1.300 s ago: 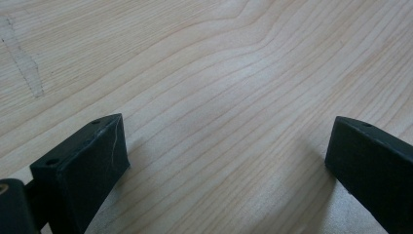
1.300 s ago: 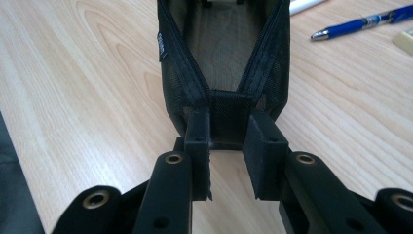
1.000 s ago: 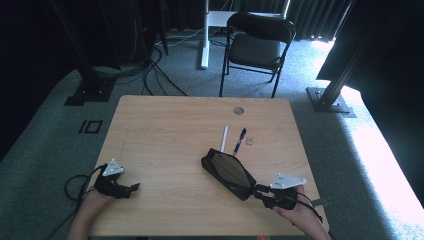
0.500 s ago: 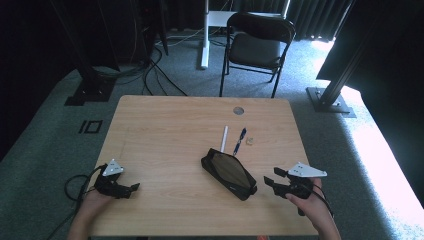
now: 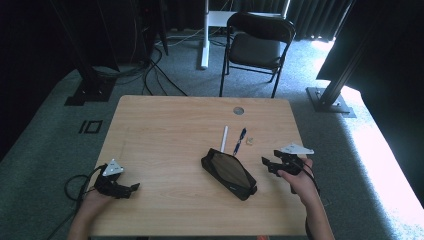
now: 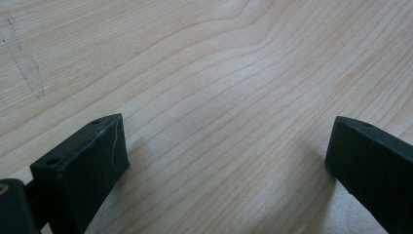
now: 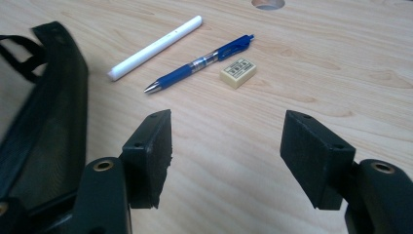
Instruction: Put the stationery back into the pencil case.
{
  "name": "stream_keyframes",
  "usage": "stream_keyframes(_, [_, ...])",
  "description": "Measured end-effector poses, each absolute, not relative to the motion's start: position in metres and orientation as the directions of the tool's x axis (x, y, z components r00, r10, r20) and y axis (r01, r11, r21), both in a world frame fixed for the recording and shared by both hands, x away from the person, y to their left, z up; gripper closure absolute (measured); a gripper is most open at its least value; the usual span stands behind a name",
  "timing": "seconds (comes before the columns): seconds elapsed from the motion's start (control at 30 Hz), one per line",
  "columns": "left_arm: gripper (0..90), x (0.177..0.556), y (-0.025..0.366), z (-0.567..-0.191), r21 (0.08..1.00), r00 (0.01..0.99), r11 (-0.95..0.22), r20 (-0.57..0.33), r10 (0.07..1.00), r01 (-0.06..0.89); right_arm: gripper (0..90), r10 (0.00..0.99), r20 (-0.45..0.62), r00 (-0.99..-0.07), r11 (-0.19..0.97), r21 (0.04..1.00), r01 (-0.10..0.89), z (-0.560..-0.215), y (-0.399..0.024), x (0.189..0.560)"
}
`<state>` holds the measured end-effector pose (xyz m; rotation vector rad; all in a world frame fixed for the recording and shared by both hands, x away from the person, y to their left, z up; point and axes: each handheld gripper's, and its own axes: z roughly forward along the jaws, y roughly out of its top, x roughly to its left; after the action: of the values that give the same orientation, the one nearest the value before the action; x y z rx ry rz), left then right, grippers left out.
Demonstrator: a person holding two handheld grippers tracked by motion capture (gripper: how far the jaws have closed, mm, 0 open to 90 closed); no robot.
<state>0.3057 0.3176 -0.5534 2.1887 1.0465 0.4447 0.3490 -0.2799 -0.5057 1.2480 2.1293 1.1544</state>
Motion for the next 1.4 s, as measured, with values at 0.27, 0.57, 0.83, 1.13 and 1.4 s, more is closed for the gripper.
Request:
stream_keyframes(0.27, [2.1, 0.306, 0.318, -0.553, 0.691, 0.621, -0.46, 0.02, 0.783, 0.558, 36.4, 0.864, 0.079, -0.497, 0.237, 0.808, 0.54, -0.517, -0.266, 0.379])
stream_keyframes(0.57, [2.1, 0.306, 0.318, -0.553, 0.691, 0.622, -0.461, 0.02, 0.783, 0.557, 41.2, 0.879, 0.085, -0.469, 0.226, 0.792, 0.567, -0.526, -0.246, 0.407])
stream_keyframes(0.83, [2.1, 0.306, 0.318, -0.553, 0.691, 0.622, -0.46, 0.02, 0.783, 0.558, 43.0, 0.897, 0.079, -0.434, 0.22, 0.774, 0.594, -0.53, -0.226, 0.433])
stream_keyframes(1.13, [2.1, 0.306, 0.318, -0.553, 0.691, 0.621, -0.459, 0.019, 0.783, 0.558, 50.5, 0.946, 0.072, -0.317, 0.154, 0.76, 0.631, -0.541, -0.217, 0.454])
stream_keyframes(1.4, [2.1, 0.306, 0.318, -0.553, 0.691, 0.622, -0.46, 0.019, 0.783, 0.558, 55.8, 0.954, 0.049, -0.294, 0.167, 0.73, 0.663, -0.548, -0.212, 0.459])
